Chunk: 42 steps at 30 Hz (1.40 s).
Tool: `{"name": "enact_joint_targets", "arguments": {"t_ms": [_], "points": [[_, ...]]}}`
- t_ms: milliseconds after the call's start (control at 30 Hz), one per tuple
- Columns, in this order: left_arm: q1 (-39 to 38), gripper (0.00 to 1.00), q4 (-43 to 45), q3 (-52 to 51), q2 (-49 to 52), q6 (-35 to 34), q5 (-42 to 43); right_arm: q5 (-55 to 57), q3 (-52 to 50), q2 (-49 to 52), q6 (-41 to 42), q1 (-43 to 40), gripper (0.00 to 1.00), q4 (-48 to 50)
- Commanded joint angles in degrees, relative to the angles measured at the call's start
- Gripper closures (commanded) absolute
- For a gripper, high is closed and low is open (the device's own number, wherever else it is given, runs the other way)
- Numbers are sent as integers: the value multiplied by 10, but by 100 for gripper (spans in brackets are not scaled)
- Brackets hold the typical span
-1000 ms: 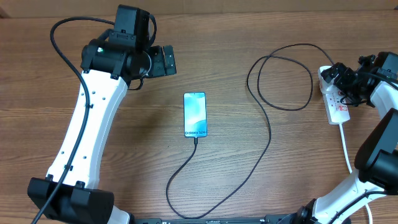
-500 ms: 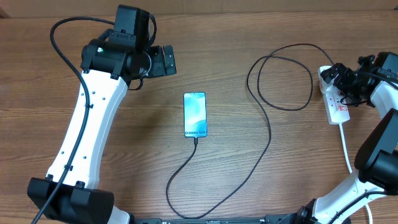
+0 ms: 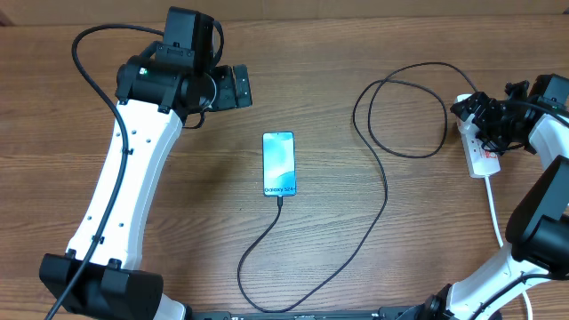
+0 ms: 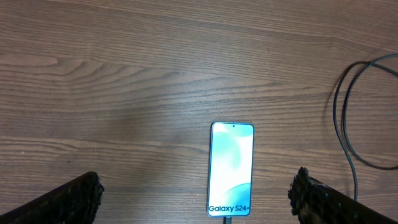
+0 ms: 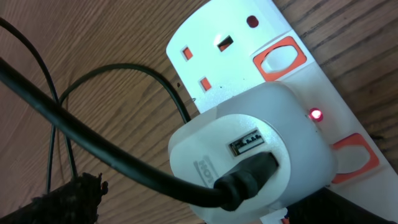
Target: Plug charger to phone and switch on socket
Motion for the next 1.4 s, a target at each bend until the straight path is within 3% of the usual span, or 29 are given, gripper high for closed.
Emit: {"name": "enact_joint_targets", "arguments": {"t_ms": [0,267,433,567,1067,1367], "points": [[3,0,2,12,-1,11,-8,-13,-10,15,12,10,3,-2],[3,0,2,12,-1,11,-8,10,-10,-9,19,9,3,-9],[3,0,2,12,-1,11,-8,135,-9,-81,58,9,3,-39],[3,0,2,12,-1,11,-8,175,-9,-157,71,9,3,-71],[3,0,2,12,-1,11,-8,176,-9,-469,131,12,0,-252],[3,0,2,12,-1,11,-8,176,-10,-534,131,12,0,-255]]}}
